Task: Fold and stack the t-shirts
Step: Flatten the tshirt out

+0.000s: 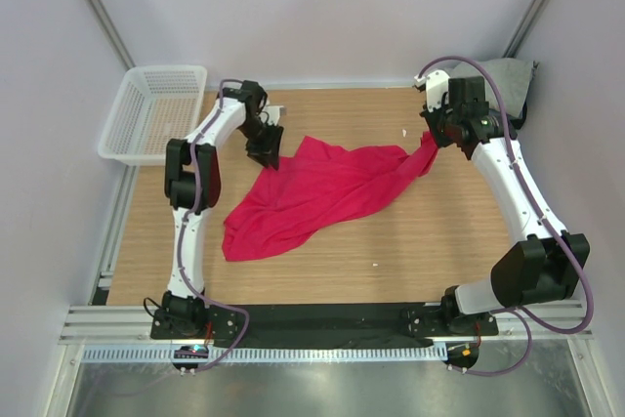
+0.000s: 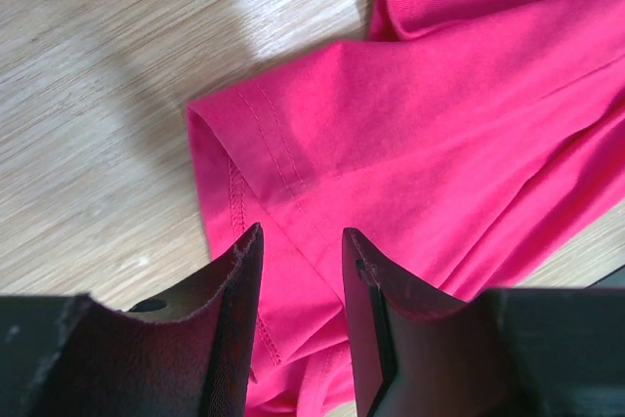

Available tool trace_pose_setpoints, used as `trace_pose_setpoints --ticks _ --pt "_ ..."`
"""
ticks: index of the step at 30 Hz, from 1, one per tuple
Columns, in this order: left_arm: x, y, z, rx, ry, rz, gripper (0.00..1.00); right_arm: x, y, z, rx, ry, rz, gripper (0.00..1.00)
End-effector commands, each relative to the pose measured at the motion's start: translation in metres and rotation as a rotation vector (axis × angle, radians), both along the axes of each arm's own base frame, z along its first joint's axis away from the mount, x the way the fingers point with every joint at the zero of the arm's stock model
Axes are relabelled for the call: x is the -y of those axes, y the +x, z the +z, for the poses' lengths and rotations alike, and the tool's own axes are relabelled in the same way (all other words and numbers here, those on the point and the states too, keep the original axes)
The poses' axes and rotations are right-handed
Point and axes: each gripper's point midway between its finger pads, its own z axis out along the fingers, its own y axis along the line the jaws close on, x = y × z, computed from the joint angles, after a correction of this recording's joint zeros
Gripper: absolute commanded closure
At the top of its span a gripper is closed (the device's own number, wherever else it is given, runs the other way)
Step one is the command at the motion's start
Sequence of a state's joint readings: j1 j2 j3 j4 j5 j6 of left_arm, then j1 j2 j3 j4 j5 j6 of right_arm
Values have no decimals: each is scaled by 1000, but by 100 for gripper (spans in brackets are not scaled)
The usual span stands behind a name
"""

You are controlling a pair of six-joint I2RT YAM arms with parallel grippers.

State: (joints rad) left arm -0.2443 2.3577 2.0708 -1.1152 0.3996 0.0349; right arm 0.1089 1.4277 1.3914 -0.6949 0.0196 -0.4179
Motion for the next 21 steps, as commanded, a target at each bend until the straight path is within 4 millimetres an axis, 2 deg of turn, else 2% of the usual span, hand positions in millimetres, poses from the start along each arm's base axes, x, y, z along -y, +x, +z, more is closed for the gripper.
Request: trace_pose_setpoints --ticks 1,11,17,21 --pt "0 6 -6 11 7 -8 61 2 8 15 67 -4 0 99" --pt "2 5 -16 -7 9 -15 62 2 9 14 63 -8 -1 99" --pt "3 3 -16 -11 7 -18 69 4 10 13 63 -8 -4 99" --pt "3 1 -18 -19 6 -17 77 3 10 14 68 -8 -2 99"
